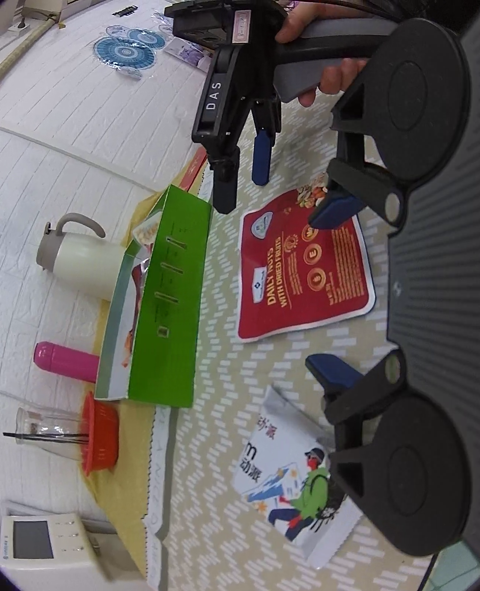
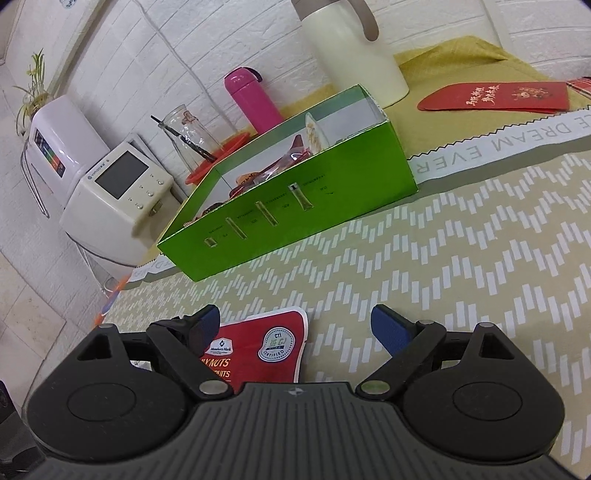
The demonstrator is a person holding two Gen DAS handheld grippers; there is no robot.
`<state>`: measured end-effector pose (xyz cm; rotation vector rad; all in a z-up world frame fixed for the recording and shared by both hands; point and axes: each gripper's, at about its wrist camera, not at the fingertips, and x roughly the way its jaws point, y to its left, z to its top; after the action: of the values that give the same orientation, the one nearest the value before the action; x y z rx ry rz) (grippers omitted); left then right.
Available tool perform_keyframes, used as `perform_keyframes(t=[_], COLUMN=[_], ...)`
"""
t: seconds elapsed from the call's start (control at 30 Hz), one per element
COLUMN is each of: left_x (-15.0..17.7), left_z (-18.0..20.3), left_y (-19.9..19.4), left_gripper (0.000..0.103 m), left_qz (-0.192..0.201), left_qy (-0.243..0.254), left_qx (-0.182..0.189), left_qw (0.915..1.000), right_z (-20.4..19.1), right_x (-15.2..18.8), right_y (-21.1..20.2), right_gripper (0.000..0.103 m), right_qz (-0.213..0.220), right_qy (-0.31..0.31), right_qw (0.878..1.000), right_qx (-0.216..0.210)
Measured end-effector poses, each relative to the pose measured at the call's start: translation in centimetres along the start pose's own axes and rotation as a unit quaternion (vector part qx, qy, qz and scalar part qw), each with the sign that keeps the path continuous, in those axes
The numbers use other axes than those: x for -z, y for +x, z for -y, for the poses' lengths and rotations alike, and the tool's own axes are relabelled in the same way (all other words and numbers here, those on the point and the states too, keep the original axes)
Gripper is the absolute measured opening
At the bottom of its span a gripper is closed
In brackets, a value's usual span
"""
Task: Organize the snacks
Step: 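Grasp the red Daily Nuts packet with both grippers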
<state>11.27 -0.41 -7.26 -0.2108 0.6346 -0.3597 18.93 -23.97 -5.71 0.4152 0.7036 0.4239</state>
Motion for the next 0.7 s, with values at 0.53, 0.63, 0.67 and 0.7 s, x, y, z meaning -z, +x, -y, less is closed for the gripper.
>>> perform_keyframes(t=[0.53,0.63,0.67,0.7], left_x=[-0.1,-0.3,-0.3,-0.3], left_z=[-1.3,-2.1,-2.1,-2.1], left_y=[0.2,0.2,0.2,0.2], left_gripper=[0.029,0.015,0.014,0.012], left_qz=[0.027,0.026,0.026,0.026], left_qy=[-0.042,-0.052,-0.053,-0.053], left_qx=[0.004,0.0,-0.002,-0.002], left_qw=[0.9988,0.9983,0.9983,0.9982], right_z=[0.6,0.6,0.5,0.3], right_x=[1.2,1.5,1.5,1.6], right_y=[0.1,-0.3,-0.4,-0.7], right_gripper=[0.028,0.018,0.014,0.013], right_qz=[-0.011,-0.004,0.001,0.007], right_qy=[-0.045,-0.053,-0.058,-0.061], right_qw=[0.998,0.998,0.998,0.998], right_qx=[-0.035,-0.033,-0.03,-0.031])
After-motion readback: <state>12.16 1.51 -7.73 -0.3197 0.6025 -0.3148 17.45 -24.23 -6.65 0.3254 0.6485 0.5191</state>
